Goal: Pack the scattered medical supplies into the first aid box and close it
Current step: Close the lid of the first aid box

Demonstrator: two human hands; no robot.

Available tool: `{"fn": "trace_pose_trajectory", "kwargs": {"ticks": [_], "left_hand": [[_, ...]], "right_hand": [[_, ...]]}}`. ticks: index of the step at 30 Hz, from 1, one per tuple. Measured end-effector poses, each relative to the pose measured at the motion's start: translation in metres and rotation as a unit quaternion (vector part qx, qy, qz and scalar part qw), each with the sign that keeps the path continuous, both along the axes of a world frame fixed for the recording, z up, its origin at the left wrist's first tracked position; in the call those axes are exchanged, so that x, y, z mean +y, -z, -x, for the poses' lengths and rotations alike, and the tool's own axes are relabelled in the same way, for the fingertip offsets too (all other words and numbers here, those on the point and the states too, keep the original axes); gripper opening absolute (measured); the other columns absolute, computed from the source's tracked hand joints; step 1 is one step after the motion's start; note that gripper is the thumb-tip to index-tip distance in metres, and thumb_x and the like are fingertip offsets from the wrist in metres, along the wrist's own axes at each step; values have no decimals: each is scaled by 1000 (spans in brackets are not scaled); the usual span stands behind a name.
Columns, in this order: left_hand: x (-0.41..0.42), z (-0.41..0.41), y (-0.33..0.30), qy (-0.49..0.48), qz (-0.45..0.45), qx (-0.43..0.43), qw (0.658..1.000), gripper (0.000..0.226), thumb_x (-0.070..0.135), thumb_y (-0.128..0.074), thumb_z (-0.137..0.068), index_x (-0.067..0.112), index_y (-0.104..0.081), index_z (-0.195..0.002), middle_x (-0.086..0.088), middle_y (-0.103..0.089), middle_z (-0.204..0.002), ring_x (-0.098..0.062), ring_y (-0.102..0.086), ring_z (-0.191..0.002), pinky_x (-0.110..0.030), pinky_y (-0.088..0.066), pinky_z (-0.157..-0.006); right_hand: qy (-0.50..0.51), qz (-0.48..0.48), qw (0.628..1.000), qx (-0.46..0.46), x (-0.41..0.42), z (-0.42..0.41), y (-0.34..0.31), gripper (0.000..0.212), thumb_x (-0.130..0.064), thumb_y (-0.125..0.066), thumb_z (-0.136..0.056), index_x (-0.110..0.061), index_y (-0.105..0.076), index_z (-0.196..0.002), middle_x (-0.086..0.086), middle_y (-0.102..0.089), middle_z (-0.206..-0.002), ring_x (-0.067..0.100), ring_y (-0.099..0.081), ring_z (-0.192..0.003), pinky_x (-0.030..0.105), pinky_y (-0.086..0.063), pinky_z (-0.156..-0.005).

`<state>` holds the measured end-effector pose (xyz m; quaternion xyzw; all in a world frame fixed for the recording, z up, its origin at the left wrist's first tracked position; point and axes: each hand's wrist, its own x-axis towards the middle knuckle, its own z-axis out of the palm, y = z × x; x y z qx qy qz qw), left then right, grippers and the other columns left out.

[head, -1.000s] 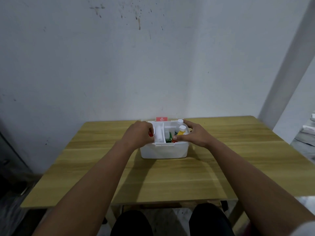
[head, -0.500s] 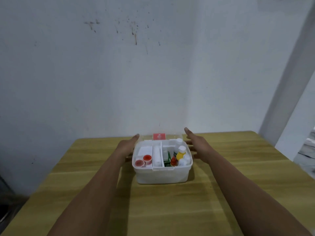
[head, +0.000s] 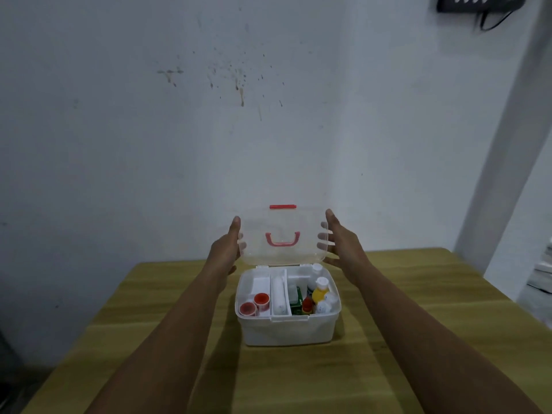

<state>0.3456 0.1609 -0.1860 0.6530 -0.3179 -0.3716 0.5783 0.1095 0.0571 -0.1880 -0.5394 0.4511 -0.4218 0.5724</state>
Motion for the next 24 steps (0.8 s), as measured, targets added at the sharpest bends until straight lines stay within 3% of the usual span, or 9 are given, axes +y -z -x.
{"fn": "trace_pose_trajectory", "kwargs": {"ticks": [4, 7, 9, 11, 13, 15, 18, 21, 24], "left_hand": [[29, 13, -1, 5, 26, -37, 999, 79, 75, -31, -98, 18, -53, -148, -8, -54, -153, -29, -49, -139, -51, -36, -113], [54, 24, 7, 4, 23, -104, 994, 65, 75, -35, -97, 24, -61, -128, -3, -61, -133, -24, -57, -119, -45, -46, -103], [69, 33, 17, 15, 26, -165, 986, 62, 70, -40, -99, 18, -64, -121, 2, -63, -117, -16, -59, -103, -30, -49, -84], [83, 42, 31, 29, 37, -198, 979, 47, 59, -50, -101, 19, -64, -121, 5, -62, -116, -6, -61, -92, -16, -52, -66], [93, 45, 49, 52, 46, -231, 970, 40, 55, -58, -99, 31, -58, -131, 7, -59, -133, -11, -66, -104, -24, -61, -75], [102, 45, 65, 77, 42, -259, 962, 55, 59, -63, -94, 42, -48, -144, 12, -50, -145, -18, -58, -123, -34, -60, -86], [113, 47, 74, 111, 59, -272, 954, 92, 69, -73, -78, 44, -32, -157, 19, -27, -163, -14, -46, -134, -29, -54, -95], [115, 49, 79, 132, 74, -302, 941, 120, 60, -89, -62, 37, -25, -161, 30, -17, -156, -2, -45, -129, -7, -46, -84], [105, 45, 84, 127, 83, -331, 932, 125, 45, -98, -62, 36, -23, -161, 28, -21, -160, 1, -45, -129, -4, -46, -87]], "right_hand": [[18, 54, 998, -10, 32, 6, 2, 58, -75, -46, -92, -27, -67, -117, 0, -69, -123, 22, -63, -117, 44, -50, -99], [27, 148, 989, 18, 63, 13, 14, 47, -61, -56, -96, -17, -74, -98, 3, -75, -103, 14, -69, -99, 22, -50, -86], [11, 209, 976, 58, 78, 18, 27, 42, -55, -66, -93, -14, -74, -92, -1, -75, -91, 10, -69, -85, 25, -54, -82], [-7, 253, 958, 134, 85, 22, 42, 35, -53, -74, -87, -23, -75, -105, -10, -74, -111, 5, -66, -104, 38, -55, -98], [-22, 291, 933, 208, 94, 28, 56, 51, -55, -78, -82, -27, -71, -124, -6, -60, -142, 12, -54, -130, 41, -47, -110], [-39, 322, 913, 248, 104, 33, 69, 73, -63, -79, -76, -30, -61, -139, -5, -42, -160, 14, -40, -144, 41, -41, -114], [-43, 362, 890, 272, 113, 41, 85, 100, -74, -79, -67, -33, -44, -151, -8, -25, -167, 14, -31, -149, 40, -40, -114], [-36, 384, 886, 258, 116, 45, 91, 102, -77, -78, -66, -33, -42, -151, -9, -23, -167, 15, -34, -148, 38, -46, -111], [-33, 402, 869, 287, 110, 46, 92, 101, -69, -79, -65, -32, -42, -151, -8, -22, -168, 19, -40, -145, 41, -54, -104]]}}
